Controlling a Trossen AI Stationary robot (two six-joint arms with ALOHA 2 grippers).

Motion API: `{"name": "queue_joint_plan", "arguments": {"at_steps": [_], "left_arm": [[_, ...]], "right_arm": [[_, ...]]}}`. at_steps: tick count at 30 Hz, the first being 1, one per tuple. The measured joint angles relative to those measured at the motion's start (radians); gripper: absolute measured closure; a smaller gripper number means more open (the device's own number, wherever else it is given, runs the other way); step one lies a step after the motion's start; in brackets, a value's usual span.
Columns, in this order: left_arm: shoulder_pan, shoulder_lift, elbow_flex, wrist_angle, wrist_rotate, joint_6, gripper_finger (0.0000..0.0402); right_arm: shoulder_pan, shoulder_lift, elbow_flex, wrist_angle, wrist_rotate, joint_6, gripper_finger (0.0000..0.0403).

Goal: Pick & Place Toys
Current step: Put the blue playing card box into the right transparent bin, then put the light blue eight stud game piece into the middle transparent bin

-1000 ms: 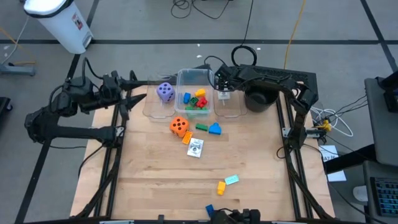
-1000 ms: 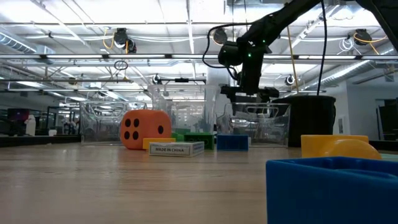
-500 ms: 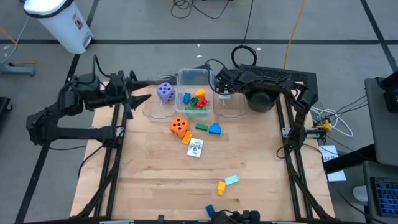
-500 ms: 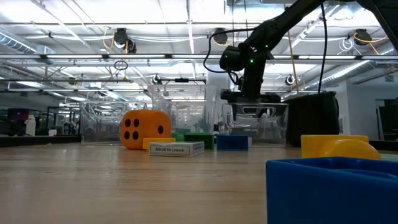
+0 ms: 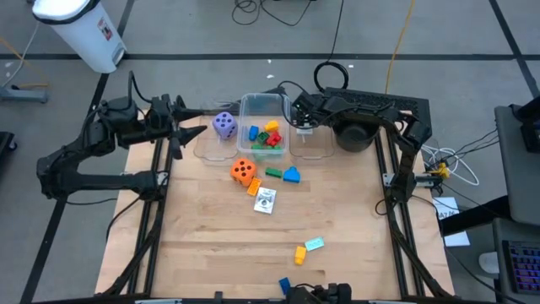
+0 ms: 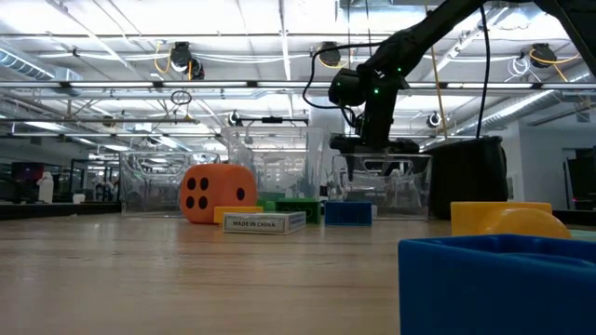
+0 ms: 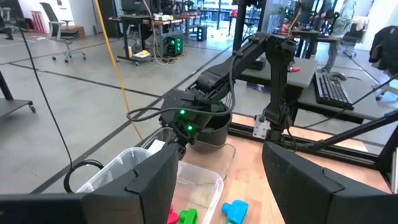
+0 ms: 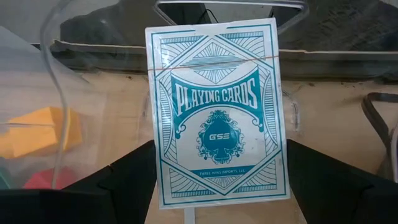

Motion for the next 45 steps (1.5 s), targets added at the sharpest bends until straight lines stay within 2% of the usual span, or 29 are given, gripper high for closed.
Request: {"name": "queue_joint_plan", "arguments": {"at_steps": [8,22,32,45], "left_arm": [[0.0,0.0,0.0,0.0,0.0,0.0,0.016],[0.0,0.0,0.0,-0.001,0.0,0.0,0.016],[0.0,0.0,0.0,-0.001,0.026,-0.002,0.016],[0.0,0.0,0.0,-0.001,0.026,-0.026,0.016]], "right_arm": [[-0.002,0.0,0.0,0.028,0.0,-0.024,0.0073],[-0.002,0.0,0.0,0.036,-0.001,-0.042,0.0093],[-0.004,0.0,0.0,0.074,-0.042,-0.046,0.0058],[-0.007,-0.029,0.0,0.073,-0.051,-0.077,0.0069]]}}
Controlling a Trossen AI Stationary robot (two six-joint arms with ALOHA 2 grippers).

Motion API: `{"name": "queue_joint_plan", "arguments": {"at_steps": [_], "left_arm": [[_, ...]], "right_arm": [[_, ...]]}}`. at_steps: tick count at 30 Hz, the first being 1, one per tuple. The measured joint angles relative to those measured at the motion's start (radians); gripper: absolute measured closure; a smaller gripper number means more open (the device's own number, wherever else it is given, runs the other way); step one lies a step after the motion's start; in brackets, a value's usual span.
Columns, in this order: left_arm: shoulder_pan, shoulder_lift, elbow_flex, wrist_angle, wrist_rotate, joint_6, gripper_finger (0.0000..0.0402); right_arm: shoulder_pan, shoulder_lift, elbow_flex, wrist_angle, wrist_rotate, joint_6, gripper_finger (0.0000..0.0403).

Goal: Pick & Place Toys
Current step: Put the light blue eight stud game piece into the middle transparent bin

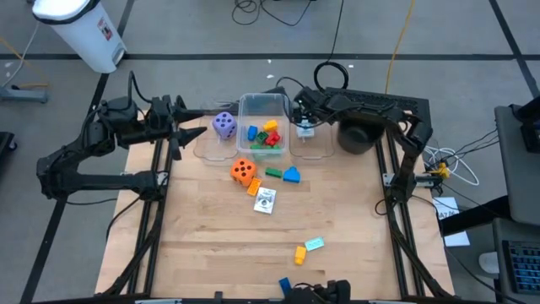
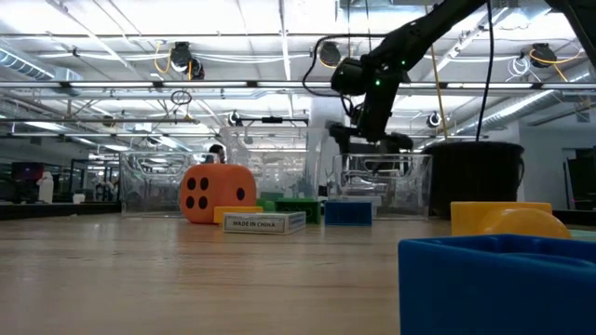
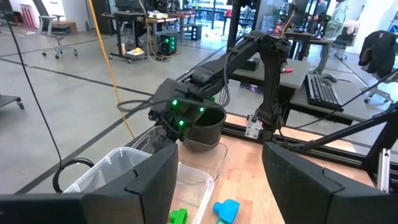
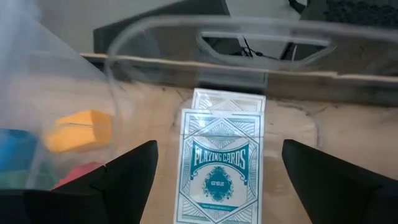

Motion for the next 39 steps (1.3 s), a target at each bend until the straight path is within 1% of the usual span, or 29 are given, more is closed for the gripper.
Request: {"name": "queue_joint_plan", "arguments": {"at_steps": [5,11,13,17,22,25,29,32,34,36,39], "left_arm": [[0.0,0.0,0.0,0.0,0.0,-0.002,0.016],[0.0,0.0,0.0,0.0,0.0,0.002,0.016],[0.0,0.0,0.0,0.0,0.0,0.001,0.016],[0.0,0.004,0.0,0.0,0.0,-0.01,0.016],[-0.002,0.029,0.001,-0.003,-0.001,-0.081,0.016],[-0.002,0.046,0.001,-0.035,0.003,-0.125,0.016],[-0.003,0.074,0.001,-0.133,0.066,-0.174,0.016],[-0.02,0.093,0.001,-0.178,0.144,-0.197,0.016],[-0.053,0.102,0.001,-0.179,0.175,-0.198,0.016],[-0.1,0.108,0.001,-0.18,0.172,-0.211,0.016],[-0.183,0.117,0.001,-0.18,0.102,-0.26,0.016]], "right_arm": [[-0.006,-0.063,0.0,0.006,0.005,-0.01,0.0069],[-0.006,-0.142,0.0,0.068,0.001,-0.012,0.0069],[-0.006,-0.166,0.0,0.093,-0.025,-0.013,0.0069],[-0.006,-0.199,0.0,0.184,-0.076,-0.026,0.0069],[0.02,-0.198,0.0,0.342,-0.079,0.02,0.0069],[0.05,-0.198,-0.003,0.424,-0.077,0.048,0.0069],[0.102,-0.197,-0.062,0.578,-0.083,0.106,0.0069],[0.148,-0.197,-0.109,0.744,-0.159,0.108,0.0069],[0.185,-0.197,-0.129,0.849,-0.223,0.095,0.0069],[0.232,-0.197,-0.145,0.923,-0.262,0.075,0.0069],[0.326,-0.197,-0.159,0.965,-0.275,0.022,0.0069]]}}
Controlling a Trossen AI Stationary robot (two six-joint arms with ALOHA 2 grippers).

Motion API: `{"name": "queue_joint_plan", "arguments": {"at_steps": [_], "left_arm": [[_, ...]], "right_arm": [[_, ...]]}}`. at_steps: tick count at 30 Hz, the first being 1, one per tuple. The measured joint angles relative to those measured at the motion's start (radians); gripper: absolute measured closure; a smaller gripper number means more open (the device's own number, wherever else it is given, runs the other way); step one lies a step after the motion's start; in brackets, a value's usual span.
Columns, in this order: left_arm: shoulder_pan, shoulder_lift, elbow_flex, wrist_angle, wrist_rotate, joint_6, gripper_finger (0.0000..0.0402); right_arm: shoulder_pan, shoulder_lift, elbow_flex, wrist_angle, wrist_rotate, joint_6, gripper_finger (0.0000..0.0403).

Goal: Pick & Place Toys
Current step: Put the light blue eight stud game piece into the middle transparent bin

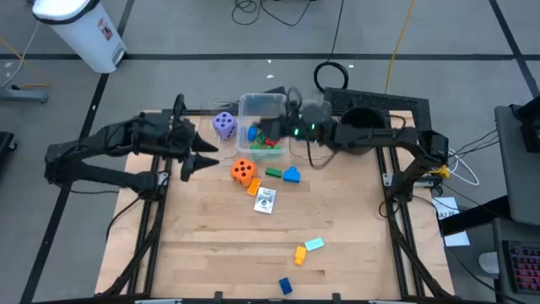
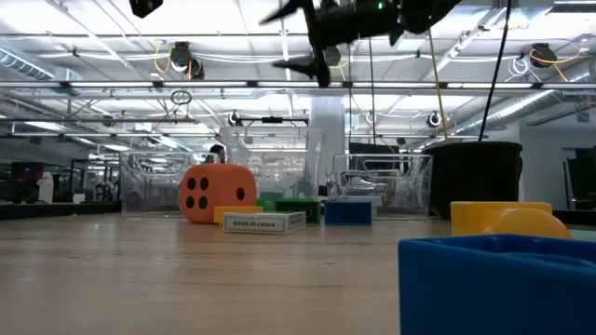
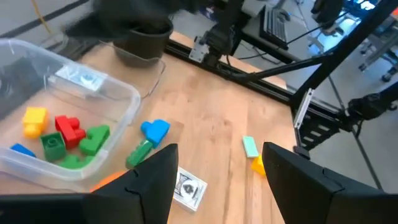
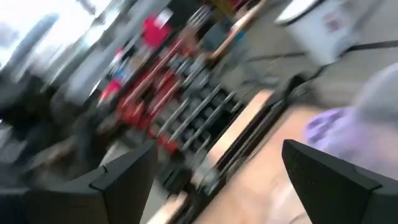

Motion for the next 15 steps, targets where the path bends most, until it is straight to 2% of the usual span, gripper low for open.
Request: {"name": "queue_joint_plan", "arguments": {"at_steps": [6,10,15], "left_arm": [[-0.217,0.053,0.0,0.042,-0.232,-0.134,0.016],[-0.368,0.134,0.0,0.15,-0.398,-0.233,0.016],[-0.513,0.269,0.0,0.283,-0.496,-0.328,0.016]], "right_arm": [[0.208,-0.028,-0.001,-0.016,-0.037,-0.135,0.0069],[0.359,-0.068,-0.002,-0.144,-0.023,-0.188,0.0069],[0.556,-0.114,-0.001,-0.348,0.151,-0.279,0.0069]]}}
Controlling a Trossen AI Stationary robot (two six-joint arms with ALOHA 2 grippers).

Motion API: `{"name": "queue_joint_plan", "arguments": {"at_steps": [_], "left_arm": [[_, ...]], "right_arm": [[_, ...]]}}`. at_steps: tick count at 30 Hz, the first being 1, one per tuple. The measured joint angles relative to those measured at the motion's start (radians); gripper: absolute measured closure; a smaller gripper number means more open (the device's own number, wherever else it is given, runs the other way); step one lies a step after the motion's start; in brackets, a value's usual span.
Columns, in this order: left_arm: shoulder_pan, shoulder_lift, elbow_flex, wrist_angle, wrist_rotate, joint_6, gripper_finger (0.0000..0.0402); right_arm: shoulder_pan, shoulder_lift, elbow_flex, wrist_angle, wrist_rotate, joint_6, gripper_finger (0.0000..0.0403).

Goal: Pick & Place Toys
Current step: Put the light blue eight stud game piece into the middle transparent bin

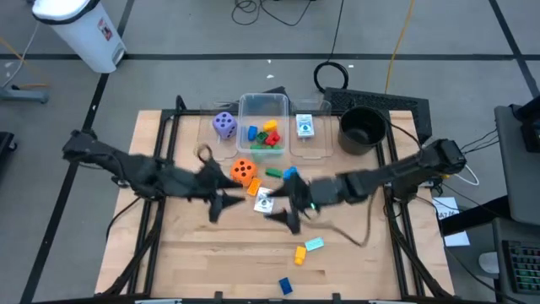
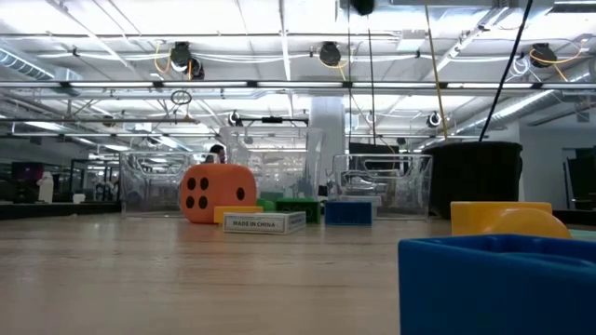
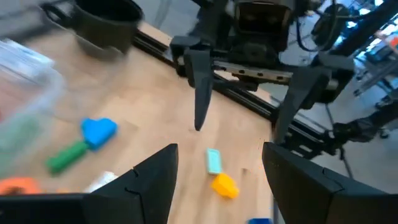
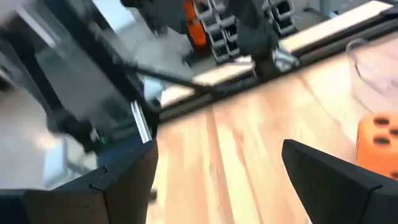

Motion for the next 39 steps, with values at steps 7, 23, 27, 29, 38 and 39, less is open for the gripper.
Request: {"name": "queue_joint_plan", "arguments": {"at_steps": [7,23,27,29,38,39], "left_arm": [[-0.131,0.237,0.0,0.137,-0.04,-0.167,0.016],[-0.171,0.402,-0.001,0.407,-0.031,-0.217,0.016],[-0.165,0.401,-0.001,0.46,-0.028,-0.206,0.016],[-0.165,0.401,-0.001,0.482,-0.019,-0.205,0.016],[-0.165,0.401,-0.001,0.512,-0.009,-0.216,0.016],[-0.165,0.401,-0.001,0.511,-0.009,-0.22,0.016]], "right_arm": [[0.204,-0.013,0.001,-0.192,0.077,-0.002,0.0069],[0.422,0.008,-0.176,-0.531,0.215,-0.158,0.0069],[0.408,0.008,-0.272,-0.423,0.134,-0.118,0.0069],[0.396,0.008,-0.31,-0.388,0.108,-0.109,0.0069],[0.343,0.008,-0.422,-0.274,0.046,-0.109,0.0069],[0.34,0.008,-0.431,-0.254,0.046,-0.112,0.0069]]}}
